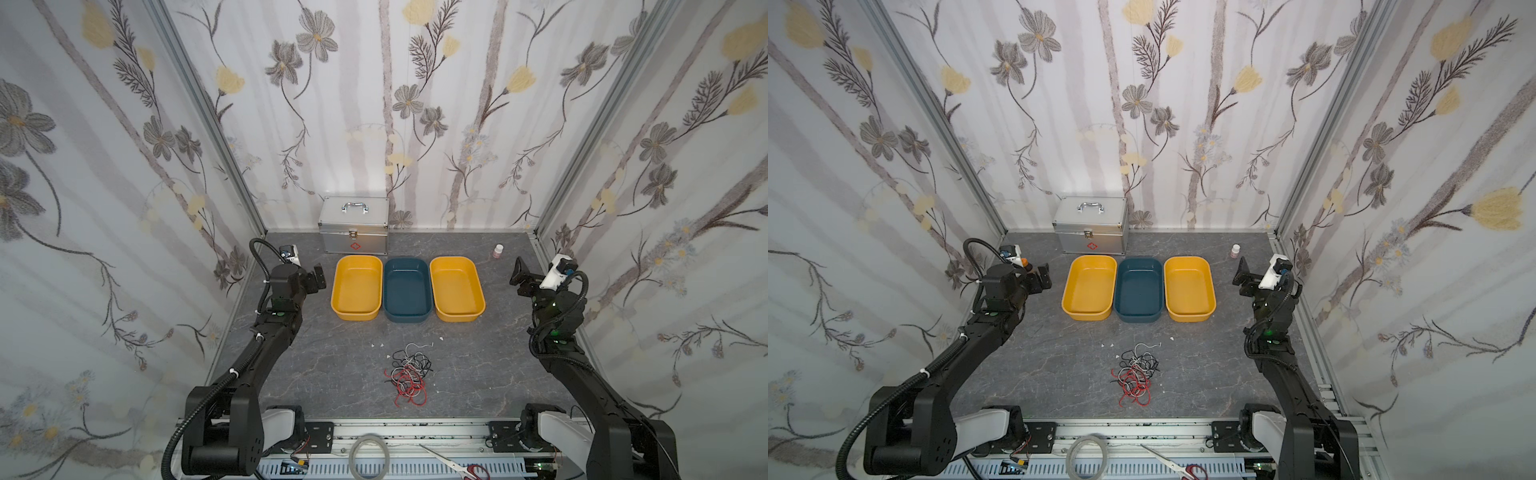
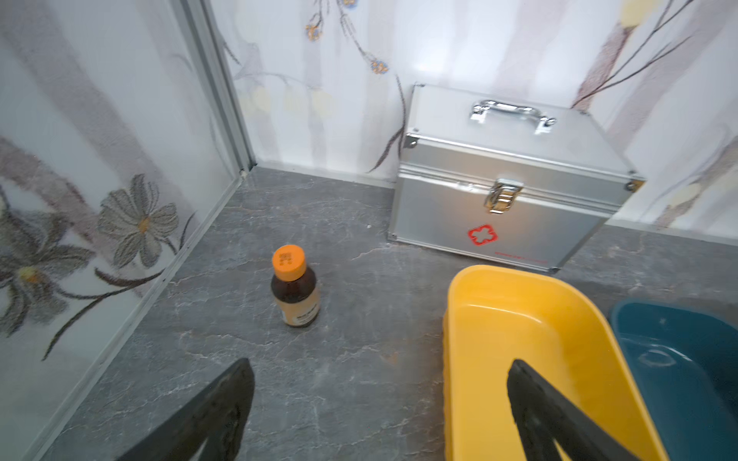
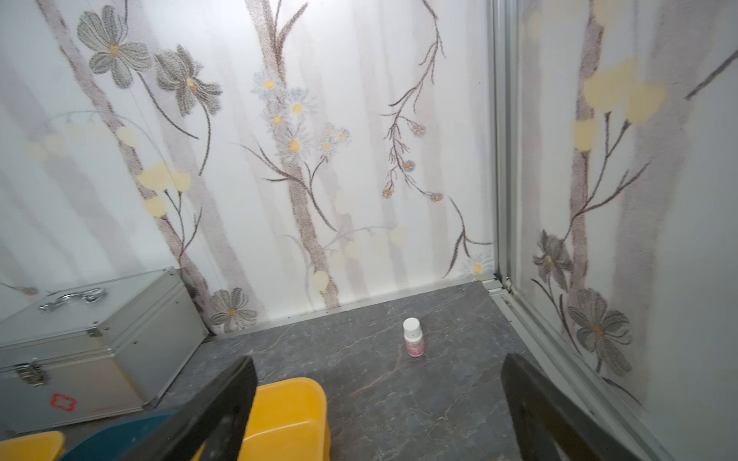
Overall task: Untangle and sort cables by color
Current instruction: Untie the cable.
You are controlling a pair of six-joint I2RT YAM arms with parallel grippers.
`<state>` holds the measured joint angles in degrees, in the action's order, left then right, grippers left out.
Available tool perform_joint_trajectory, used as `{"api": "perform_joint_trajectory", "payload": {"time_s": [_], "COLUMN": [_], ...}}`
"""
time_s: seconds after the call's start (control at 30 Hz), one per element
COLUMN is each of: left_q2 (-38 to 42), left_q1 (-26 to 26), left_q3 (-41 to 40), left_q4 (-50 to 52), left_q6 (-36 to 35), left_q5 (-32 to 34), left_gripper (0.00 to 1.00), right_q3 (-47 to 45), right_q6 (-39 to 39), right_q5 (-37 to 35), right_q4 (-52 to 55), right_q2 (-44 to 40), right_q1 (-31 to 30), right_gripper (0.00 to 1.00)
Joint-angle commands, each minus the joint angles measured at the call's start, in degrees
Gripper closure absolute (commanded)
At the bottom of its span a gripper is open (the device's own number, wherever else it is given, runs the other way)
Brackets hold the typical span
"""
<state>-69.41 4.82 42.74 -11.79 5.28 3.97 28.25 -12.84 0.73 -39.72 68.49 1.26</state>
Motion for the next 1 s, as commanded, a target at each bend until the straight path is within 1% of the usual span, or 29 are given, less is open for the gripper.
{"api": "perform_joint_trajectory", "payload": {"time_s": [0.0,0.07,0.17,0.23,0.3,0.37,0.47,0.57,0.67,0.77,0.87,0.97], "left_q2": [1.5,3.0,5.1,5.7,5.9,6.3,7.2,6.9,6.1,6.3,7.1,7.8], "left_q1": [3.4,6.2,9.0,10.9,13.4,16.9,22.2,26.6,30.6,33.9,35.3,35.6], "left_q3": [3.3,4.3,3.7,2.6,1.3,-0.7,-4.4,-8.1,-10.5,-12.2,-14.1,-15.9], "left_q4": [11.6,14.2,15.5,15.6,15.7,15.2,13.0,8.8,7.0,6.3,5.0,3.3], "left_q6": [2.5,3.4,8.3,10.8,12.6,14.9,19.1,23.4,25.7,26.3,27.4,28.0], "left_q5": [-1.8,-1.4,-3.3,-4.9,-6.6,-7.5,-8.1,-8.4,-6.3,-4.1,-3.0,-3.1], "left_gripper": [0.0,0.0,0.0,0.0,0.03,0.04,0.04,0.04,0.04,0.04,0.04,0.04], "right_q3": [4.5,6.2,4.9,2.8,0.3,-1.5,-1.6,-1.5,0.4,2.4,3.6,4.7], "right_q6": [-5.2,-6.4,-11.3,-15.1,-19.5,-23.5,-26.8,-29.0,-30.9,-32.0,-33.1,-34.7], "right_q5": [4.7,6.1,7.8,8.4,8.0,8.8,6.9,3.5,3.4,0.3,-2.3,-3.6], "right_q4": [17.5,23.1,25.5,24.8,23.1,21.1,20.9,18.9,19.1,22.1,24.9,27.7], "right_q2": [-0.2,-0.4,-1.2,-1.9,-2.1,-1.3,1.4,5.1,10.2,13.5,15.3,17.3], "right_q1": [-2.6,-6.0,-11.6,-16.1,-20.6,-25.7,-33.5,-39.5,-42.8,-46.9,-50.0,-51.8], "right_gripper": [0.05,0.07,0.09,0.1,0.12,0.16,0.2,0.21,0.28,0.33,0.35,0.37]}}
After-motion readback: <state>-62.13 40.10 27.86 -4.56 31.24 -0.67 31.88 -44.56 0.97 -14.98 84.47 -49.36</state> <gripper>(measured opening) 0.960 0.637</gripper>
